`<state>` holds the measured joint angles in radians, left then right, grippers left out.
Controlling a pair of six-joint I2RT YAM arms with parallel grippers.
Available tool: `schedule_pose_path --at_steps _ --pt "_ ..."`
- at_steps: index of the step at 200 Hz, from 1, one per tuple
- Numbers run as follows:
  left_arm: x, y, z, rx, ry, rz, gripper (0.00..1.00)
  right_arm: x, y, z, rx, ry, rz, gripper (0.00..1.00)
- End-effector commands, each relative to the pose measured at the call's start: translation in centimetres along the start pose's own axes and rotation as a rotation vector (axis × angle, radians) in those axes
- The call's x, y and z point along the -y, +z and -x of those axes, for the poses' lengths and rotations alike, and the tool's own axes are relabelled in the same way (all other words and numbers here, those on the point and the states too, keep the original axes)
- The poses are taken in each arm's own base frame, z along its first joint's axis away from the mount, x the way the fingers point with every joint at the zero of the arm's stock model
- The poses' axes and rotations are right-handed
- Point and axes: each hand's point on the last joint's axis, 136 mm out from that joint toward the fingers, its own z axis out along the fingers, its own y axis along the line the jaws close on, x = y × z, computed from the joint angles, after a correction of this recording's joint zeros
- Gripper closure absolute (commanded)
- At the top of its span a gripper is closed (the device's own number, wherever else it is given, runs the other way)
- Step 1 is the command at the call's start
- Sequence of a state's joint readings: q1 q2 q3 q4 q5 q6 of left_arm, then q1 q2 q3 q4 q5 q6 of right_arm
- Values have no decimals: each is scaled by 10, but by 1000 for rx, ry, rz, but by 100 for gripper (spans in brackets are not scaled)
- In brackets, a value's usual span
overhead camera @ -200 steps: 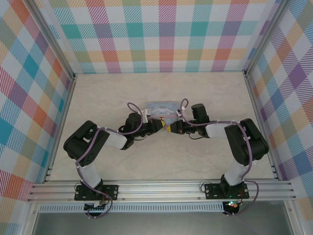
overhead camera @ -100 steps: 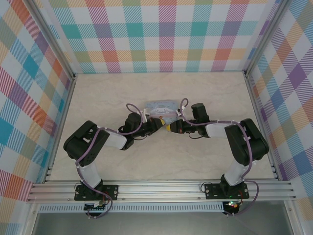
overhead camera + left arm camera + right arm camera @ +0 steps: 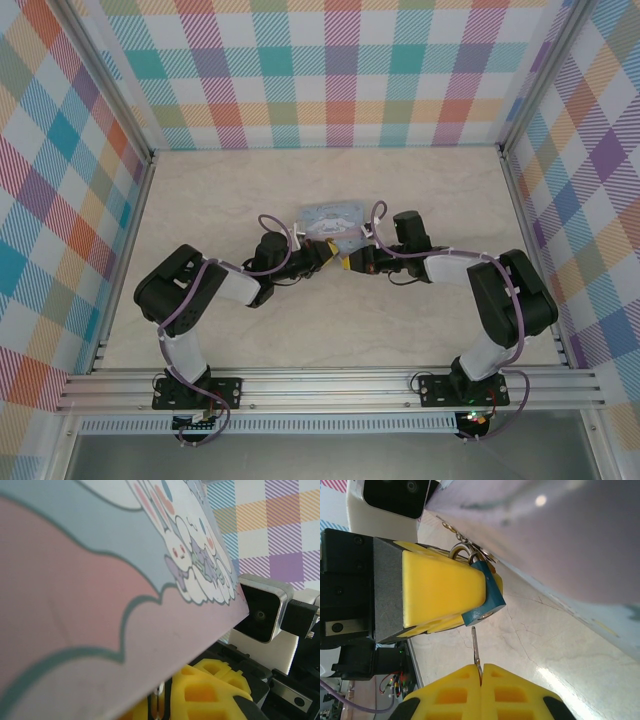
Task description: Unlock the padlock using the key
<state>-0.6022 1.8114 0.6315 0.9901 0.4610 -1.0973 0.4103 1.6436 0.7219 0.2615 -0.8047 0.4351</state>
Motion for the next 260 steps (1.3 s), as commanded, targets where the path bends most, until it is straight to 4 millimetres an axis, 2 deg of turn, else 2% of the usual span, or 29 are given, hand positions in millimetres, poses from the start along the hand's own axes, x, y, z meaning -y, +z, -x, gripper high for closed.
schedule_pose_path --at_steps 1,27,70,123,150,189,228,260 --pt "10 -5 -4 -24 85 -13 100 -7 2 -5 -41 -14 14 99" --pt "-2 -13 -6 -21 165 57 100 -13 -2 5 -24 -39 8 99" --pt "-1 -19 -7 -27 249 62 100 -32 -7 26 19 -67 42 99" --pt "-14 -27 -4 -9 247 107 100 -38 -15 51 97 -65 51 99" --pt "-16 -28 -3 0 226 99 100 -28 -15 56 112 -18 28 99" --pt "-14 -30 1 17 198 83 100 -8 -8 47 89 67 -16 99" --pt "3 -28 9 48 140 0 100 10 -3 35 62 101 -58 99" --pt "18 -28 14 60 107 -66 100 17 0 30 49 113 -71 99"
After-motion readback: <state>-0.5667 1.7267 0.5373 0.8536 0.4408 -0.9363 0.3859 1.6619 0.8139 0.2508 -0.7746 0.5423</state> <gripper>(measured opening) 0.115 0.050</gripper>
